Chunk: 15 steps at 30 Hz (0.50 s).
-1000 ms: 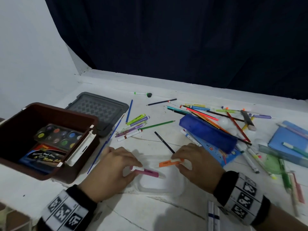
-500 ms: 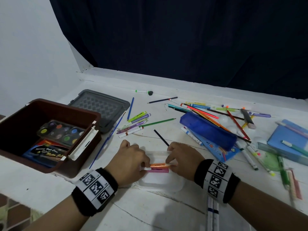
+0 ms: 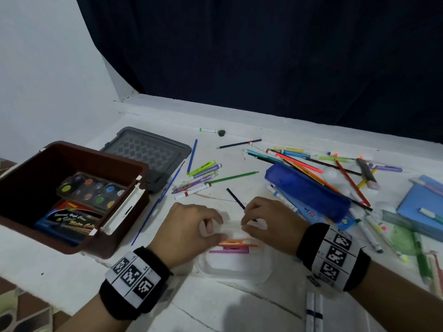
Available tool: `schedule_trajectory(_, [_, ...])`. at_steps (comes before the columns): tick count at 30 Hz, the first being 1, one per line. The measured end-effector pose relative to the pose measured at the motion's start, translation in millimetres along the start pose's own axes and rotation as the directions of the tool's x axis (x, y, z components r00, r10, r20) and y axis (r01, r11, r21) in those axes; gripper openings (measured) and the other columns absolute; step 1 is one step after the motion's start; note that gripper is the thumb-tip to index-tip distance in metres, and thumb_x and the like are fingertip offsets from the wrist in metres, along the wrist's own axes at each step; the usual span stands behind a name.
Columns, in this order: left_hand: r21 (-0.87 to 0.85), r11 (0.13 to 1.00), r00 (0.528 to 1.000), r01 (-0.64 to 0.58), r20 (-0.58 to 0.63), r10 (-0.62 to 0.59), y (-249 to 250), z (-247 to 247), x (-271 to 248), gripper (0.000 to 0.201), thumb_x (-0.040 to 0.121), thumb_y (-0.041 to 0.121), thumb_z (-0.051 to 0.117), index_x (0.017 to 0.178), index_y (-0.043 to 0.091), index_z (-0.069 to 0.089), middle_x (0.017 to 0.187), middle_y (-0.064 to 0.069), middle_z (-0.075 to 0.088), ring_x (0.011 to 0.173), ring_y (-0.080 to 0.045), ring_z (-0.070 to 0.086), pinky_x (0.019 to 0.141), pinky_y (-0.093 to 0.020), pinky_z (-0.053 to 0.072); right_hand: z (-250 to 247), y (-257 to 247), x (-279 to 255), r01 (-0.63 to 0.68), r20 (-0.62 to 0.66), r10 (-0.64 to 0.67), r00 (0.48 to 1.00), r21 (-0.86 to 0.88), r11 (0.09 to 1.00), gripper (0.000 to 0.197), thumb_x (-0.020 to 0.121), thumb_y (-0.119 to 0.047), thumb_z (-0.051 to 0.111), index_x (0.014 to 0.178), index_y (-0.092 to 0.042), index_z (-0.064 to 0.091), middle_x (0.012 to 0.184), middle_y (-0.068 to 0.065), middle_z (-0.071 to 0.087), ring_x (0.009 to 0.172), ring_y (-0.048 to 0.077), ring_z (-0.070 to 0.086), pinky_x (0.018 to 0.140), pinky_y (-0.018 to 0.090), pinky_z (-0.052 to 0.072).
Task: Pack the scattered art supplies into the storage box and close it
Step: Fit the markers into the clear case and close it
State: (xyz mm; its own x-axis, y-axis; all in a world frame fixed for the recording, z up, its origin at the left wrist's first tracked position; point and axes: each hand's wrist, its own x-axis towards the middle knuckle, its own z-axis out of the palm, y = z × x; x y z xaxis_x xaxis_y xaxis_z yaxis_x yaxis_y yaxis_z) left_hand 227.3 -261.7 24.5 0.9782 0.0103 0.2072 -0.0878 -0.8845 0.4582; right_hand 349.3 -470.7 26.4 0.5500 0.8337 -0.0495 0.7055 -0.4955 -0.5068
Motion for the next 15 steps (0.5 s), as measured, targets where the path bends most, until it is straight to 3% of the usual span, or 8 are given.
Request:
schedule_trajectory(2, [-0.122, 0.992, 0.992, 0.020, -0.124, -0.035, 0.3, -8.5, 9.9, 0.018, 0.081, 0.048, 0.076, 0.089, 0.033, 0.072, 0.069, 0.020, 0.061, 0.065, 0.002, 0.054, 0.062, -0.017, 0.042, -10.4, 2.8, 9.8, 0.036, -0.057, -0.033, 0.998, 0.053, 0.998, 0.016, 0.092, -0.038, 0.060, 0.097, -0.029, 0.071, 0.101, -0.013, 0.058, 0.095, 0.005, 0.056, 0.089, 0.029, 0.047])
schedule_trajectory(5, [-0.208, 0.976, 0.959, 0.066, -0.258, -0.120, -9.5, -15.8, 30.7, 0.014, 0.086, 0.043, 0.068, 0.093, 0.031, 0.070, 0.073, 0.013, 0.064, 0.066, -0.010, 0.058, 0.063, -0.026, 0.049, -24.4, 6.1, 29.1, 0.062, -0.145, -0.049, 0.988, 0.082, 0.995, 0.013, 0.093, -0.035, 0.060, 0.095, -0.027, 0.071, 0.097, -0.014, 0.061, 0.092, 0.002, 0.057, 0.086, 0.026, 0.047])
schedule_trajectory(7, [-0.200, 0.975, 0.938, 0.097, -0.308, -0.157, -22.8, -15.3, 44.4, 0.017, 0.087, 0.039, 0.065, 0.100, 0.029, 0.067, 0.079, 0.009, 0.064, 0.070, -0.010, 0.058, 0.066, -0.028, 0.048, -30.1, 8.6, 44.7, 0.077, -0.173, -0.061, 0.983, 0.083, 0.994, 0.013, 0.094, -0.031, 0.060, 0.096, -0.023, 0.071, 0.097, -0.010, 0.063, 0.090, 0.005, 0.057, 0.084, 0.026, 0.047])
schedule_trajectory(11, [-0.123, 0.972, 0.937, 0.200, -0.267, -0.226, -49.8, -5.6, 76.0, 0.031, 0.091, 0.026, 0.066, 0.121, 0.018, 0.061, 0.101, -0.005, 0.065, 0.089, -0.023, 0.061, 0.077, -0.037, 0.051, -33.8, 18.3, 84.8, 0.063, -0.186, -0.057, 0.981, 0.029, 0.998, 0.017, 0.094, -0.027, 0.058, 0.105, -0.021, 0.069, 0.099, -0.007, 0.063, 0.092, 0.009, 0.058, 0.083, 0.029, 0.047])
schedule_trajectory(15, [-0.020, 0.951, 0.941, 0.310, -0.136, -0.310, -72.2, 10.3, 108.3, 0.045, 0.091, 0.029, 0.059, 0.134, 0.016, 0.052, 0.118, -0.013, 0.064, 0.109, -0.034, 0.060, 0.088, -0.048, 0.052, -28.9, 24.4, 128.1, 0.064, -0.153, -0.070, 0.986, -0.046, 0.997, 0.024, 0.094, -0.023, 0.055, 0.114, -0.015, 0.066, 0.111, 0.002, 0.066, 0.101, 0.020, 0.060, 0.090, 0.035, 0.046])
